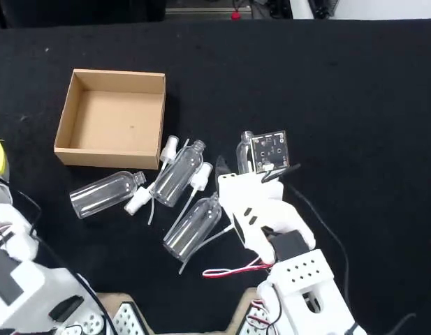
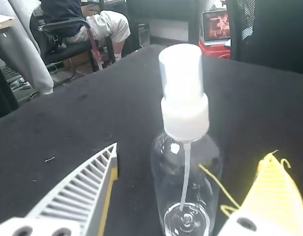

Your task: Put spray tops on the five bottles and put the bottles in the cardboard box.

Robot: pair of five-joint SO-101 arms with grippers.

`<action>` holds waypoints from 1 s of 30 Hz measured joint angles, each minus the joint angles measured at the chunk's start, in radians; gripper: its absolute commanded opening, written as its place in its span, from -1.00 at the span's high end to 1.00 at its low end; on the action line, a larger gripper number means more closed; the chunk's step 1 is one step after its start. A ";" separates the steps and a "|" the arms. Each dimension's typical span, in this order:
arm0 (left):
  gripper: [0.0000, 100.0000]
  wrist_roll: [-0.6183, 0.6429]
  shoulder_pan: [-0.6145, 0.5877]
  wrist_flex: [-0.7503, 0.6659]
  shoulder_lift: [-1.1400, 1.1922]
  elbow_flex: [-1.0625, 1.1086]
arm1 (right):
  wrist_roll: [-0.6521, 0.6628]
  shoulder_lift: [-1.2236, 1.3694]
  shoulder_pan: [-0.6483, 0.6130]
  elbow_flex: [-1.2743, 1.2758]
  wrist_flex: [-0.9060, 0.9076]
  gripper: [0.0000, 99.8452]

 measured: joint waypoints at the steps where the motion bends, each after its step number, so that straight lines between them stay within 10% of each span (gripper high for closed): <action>1: 0.17 0.000 0.000 0.000 0.021 -0.017 | 0.000 0.000 0.000 0.000 0.000 0.58; 30: 0.17 0.021 0.048 0.000 0.117 -0.124 | 0.000 0.000 0.000 0.000 0.000 0.58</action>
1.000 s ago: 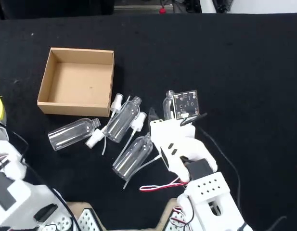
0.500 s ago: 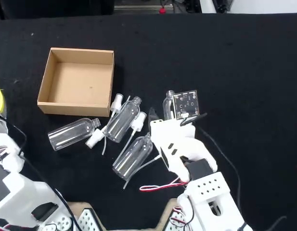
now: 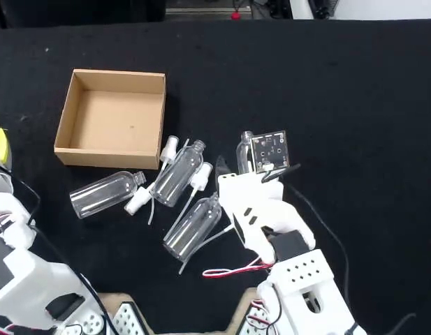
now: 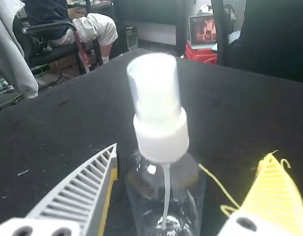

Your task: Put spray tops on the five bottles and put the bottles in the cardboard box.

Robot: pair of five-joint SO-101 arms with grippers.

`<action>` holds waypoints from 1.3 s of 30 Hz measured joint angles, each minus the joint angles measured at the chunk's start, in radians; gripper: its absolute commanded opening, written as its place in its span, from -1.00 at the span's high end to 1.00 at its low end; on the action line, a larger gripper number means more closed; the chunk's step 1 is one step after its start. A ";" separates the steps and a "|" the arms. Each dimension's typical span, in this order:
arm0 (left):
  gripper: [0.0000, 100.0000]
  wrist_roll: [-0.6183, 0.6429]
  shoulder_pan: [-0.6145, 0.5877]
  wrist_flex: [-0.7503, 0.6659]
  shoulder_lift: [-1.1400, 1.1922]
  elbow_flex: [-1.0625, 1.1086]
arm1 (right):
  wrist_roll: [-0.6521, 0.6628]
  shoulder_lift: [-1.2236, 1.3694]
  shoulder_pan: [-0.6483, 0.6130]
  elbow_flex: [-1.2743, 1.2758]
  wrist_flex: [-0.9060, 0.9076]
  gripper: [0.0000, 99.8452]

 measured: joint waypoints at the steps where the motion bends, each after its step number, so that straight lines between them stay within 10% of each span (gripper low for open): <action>1: 0.17 0.000 0.000 0.000 0.012 0.000 | 0.000 0.000 0.000 0.000 0.000 0.58; 39: 0.27 0.000 0.000 -0.106 0.100 -0.035 | 0.000 0.000 0.000 0.000 0.000 0.58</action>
